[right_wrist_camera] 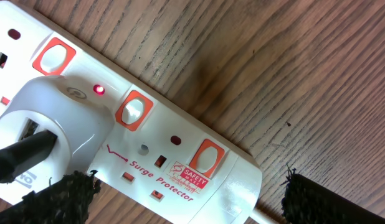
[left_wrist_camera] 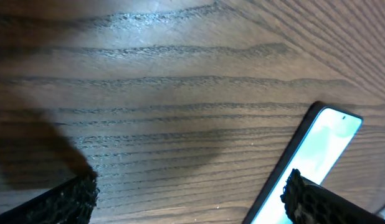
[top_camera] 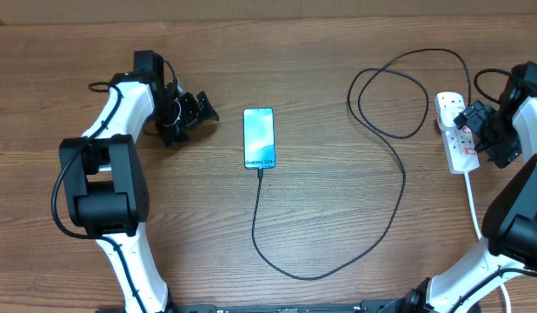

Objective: Plug charger to phone and switch on socket

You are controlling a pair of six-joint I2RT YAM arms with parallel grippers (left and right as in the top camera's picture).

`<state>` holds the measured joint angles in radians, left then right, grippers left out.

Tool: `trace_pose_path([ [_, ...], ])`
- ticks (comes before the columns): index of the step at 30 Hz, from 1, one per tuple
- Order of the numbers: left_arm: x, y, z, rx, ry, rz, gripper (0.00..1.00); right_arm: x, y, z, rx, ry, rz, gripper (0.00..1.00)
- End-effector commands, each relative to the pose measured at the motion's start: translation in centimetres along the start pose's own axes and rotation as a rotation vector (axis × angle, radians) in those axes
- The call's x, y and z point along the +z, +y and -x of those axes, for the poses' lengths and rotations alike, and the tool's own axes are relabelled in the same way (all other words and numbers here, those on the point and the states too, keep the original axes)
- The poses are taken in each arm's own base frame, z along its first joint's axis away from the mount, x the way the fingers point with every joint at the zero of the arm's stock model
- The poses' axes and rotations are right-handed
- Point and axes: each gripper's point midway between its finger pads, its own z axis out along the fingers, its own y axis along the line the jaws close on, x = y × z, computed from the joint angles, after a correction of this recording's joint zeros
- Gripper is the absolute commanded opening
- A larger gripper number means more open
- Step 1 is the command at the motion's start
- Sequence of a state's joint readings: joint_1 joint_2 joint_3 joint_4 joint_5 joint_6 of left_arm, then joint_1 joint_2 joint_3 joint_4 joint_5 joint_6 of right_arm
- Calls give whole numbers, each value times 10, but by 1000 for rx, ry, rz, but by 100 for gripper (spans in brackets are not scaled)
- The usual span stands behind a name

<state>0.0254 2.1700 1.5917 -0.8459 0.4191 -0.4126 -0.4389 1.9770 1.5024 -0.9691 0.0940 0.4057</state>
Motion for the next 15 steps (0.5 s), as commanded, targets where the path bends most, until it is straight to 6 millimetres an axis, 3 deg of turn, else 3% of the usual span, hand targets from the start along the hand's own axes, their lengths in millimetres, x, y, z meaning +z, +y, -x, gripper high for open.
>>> trace_pose_path([
  [1, 19, 12, -12, 29, 21, 83, 99, 0, -1, 7, -10, -14, -5, 100],
  [7, -10, -29, -17, 118, -46, 42, 100, 0, -1, 7, -10, -14, -5, 100],
  [15, -81, -103, -40, 285, -194, -62, 100, 0, -1, 7, -10, -14, -5, 100],
])
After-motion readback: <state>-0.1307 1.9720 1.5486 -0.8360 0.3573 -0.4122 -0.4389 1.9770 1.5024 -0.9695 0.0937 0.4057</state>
